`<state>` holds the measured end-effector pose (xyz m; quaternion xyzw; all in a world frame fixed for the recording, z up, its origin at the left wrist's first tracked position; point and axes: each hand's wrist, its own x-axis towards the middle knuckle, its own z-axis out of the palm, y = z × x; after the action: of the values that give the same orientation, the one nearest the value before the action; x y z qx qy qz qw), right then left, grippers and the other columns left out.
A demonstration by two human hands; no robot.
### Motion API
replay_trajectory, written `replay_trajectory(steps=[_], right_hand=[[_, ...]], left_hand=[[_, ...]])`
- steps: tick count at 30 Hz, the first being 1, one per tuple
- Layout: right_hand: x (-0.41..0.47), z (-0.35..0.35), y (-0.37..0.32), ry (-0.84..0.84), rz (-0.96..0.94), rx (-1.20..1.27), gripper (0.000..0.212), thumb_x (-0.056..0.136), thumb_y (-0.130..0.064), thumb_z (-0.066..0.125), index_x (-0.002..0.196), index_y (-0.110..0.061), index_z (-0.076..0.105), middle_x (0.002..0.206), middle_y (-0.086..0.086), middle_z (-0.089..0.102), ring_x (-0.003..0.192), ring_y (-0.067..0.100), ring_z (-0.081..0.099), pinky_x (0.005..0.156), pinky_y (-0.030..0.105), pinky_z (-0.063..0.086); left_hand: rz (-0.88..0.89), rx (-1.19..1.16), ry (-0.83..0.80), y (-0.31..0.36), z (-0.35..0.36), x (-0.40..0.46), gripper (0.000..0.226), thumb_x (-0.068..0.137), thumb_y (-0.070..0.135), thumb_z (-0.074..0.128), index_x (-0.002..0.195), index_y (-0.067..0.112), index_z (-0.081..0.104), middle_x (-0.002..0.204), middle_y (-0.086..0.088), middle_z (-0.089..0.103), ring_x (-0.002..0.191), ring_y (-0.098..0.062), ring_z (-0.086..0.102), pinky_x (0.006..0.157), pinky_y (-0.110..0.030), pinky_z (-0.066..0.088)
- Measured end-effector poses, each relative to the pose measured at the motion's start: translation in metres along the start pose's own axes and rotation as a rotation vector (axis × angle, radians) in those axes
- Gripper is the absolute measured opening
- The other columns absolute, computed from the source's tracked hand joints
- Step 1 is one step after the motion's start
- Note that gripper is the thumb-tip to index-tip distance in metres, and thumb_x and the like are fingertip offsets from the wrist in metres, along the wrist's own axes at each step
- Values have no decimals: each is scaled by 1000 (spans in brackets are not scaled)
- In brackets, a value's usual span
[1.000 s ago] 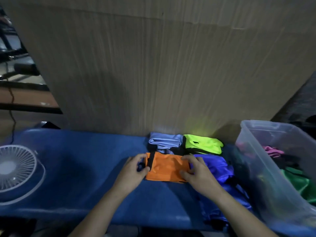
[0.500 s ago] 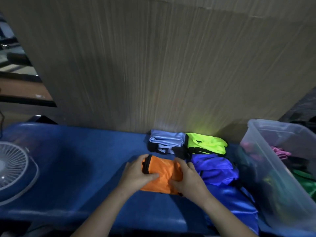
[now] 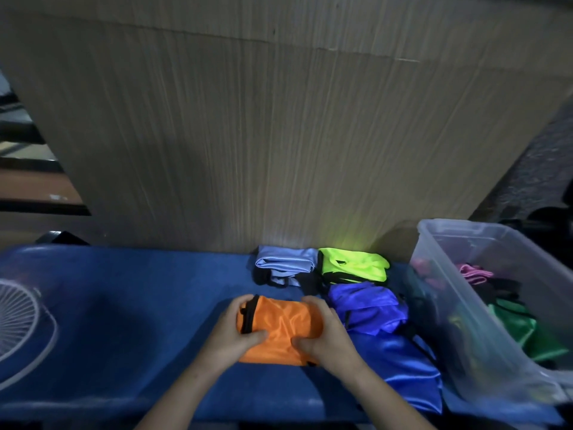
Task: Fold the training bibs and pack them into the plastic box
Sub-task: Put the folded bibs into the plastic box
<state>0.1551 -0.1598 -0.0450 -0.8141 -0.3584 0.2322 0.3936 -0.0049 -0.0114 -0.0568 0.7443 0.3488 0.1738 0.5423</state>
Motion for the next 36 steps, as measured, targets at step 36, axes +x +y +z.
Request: replay_trajectory(steps=[36], right_hand=[[-142,-316,-8,454,-211,236,43,79,-6,78,108,-33,62,103,-1,62,83,10,58,64,29,49]], left_hand=[[479,-119,-267,260,169,-63,54,71,41,78,118,52,53,116,14,65,102,-14,68,96,-43,55]])
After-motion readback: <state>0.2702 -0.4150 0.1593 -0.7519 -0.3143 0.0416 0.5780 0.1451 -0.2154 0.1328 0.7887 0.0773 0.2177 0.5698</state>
